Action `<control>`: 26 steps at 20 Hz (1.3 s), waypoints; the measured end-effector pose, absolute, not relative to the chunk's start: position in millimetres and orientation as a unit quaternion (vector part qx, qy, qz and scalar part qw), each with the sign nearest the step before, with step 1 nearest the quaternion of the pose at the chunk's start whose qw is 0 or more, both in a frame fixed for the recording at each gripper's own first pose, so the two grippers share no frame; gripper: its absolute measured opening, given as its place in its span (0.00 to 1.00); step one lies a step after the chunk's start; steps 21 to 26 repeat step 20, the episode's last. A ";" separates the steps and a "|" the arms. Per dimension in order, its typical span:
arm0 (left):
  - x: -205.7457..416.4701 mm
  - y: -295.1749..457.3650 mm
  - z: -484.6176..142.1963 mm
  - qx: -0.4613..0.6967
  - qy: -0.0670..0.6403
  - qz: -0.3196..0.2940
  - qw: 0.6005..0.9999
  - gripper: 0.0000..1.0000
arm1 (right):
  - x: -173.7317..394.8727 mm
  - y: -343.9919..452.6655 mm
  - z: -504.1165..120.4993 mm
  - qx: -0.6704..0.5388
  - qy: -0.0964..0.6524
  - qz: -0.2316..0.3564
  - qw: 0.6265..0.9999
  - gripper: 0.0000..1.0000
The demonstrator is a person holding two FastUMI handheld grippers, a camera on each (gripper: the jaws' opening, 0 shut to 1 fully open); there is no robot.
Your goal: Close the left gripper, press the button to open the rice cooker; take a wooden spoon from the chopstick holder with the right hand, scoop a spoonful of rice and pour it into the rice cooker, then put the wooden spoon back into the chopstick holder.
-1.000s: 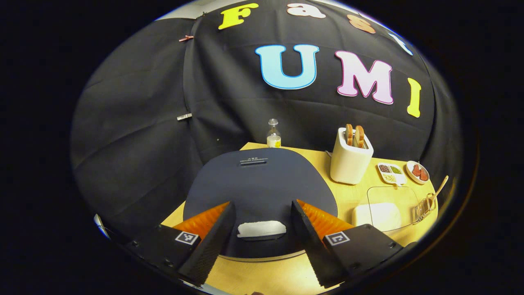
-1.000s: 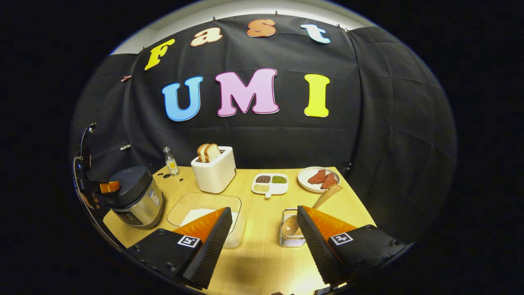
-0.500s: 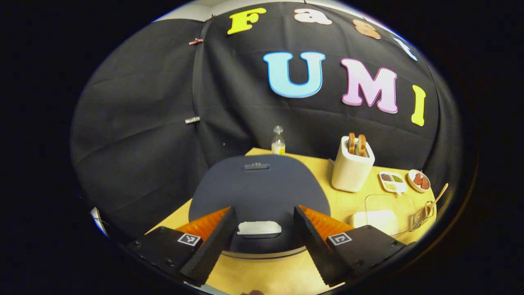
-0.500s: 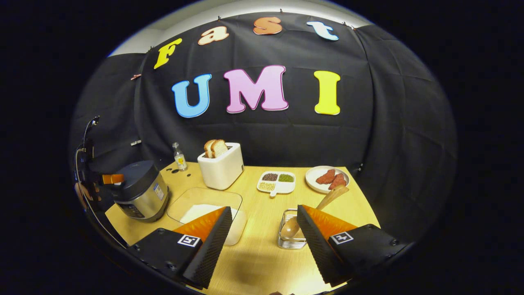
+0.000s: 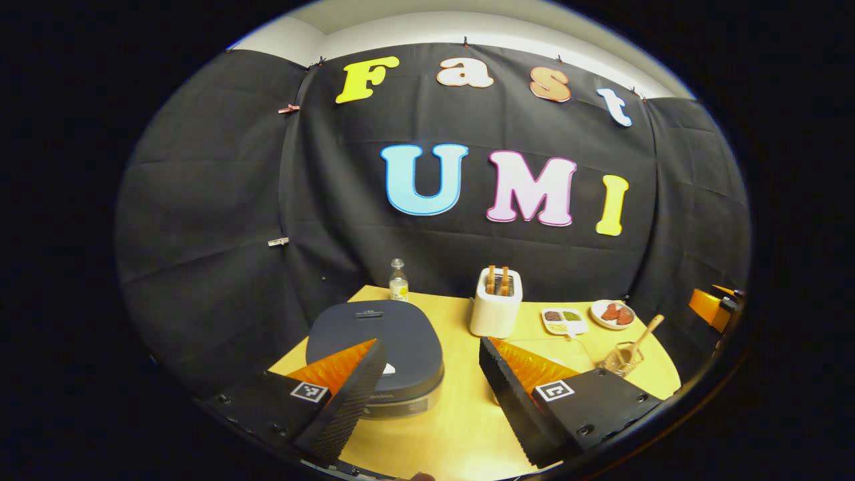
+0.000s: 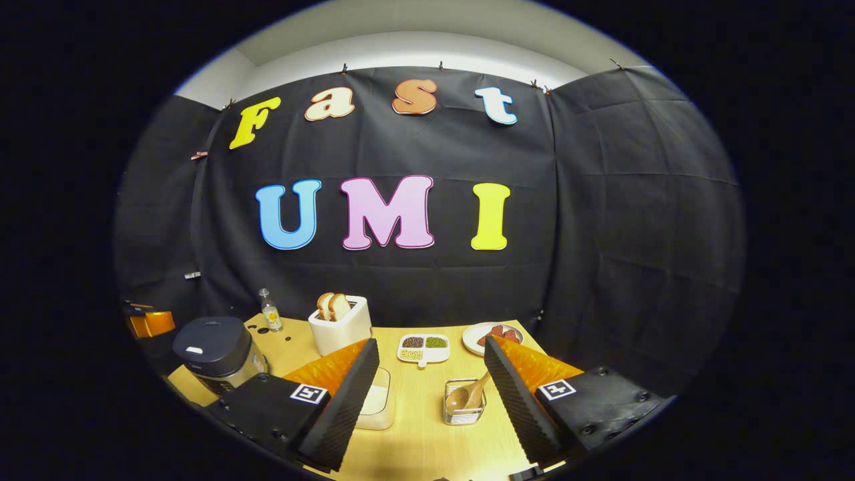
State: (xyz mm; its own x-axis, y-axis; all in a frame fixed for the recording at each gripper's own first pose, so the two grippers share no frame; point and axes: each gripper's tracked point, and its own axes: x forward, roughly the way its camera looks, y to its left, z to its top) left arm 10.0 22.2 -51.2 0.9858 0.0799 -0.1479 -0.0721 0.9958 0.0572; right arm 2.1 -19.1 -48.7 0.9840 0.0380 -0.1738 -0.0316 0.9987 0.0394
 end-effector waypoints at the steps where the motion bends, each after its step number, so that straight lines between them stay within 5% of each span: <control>1: 0.5 13.3 -53.4 0.025 0.073 0.020 0.997 0.97 | -11.7 -17.4 -47.6 0.019 0.085 0.014 0.996 0.99; 10: -49.6 8.2 -52.6 0.039 0.046 -0.031 0.998 0.97 | -100.1 -36.1 -58.3 0.006 0.092 -0.030 0.995 0.99; 26: -47.5 -2.6 -46.0 0.047 0.034 -0.057 0.997 0.95 | -101.6 -35.0 -39.5 0.018 0.069 -0.031 0.997 0.99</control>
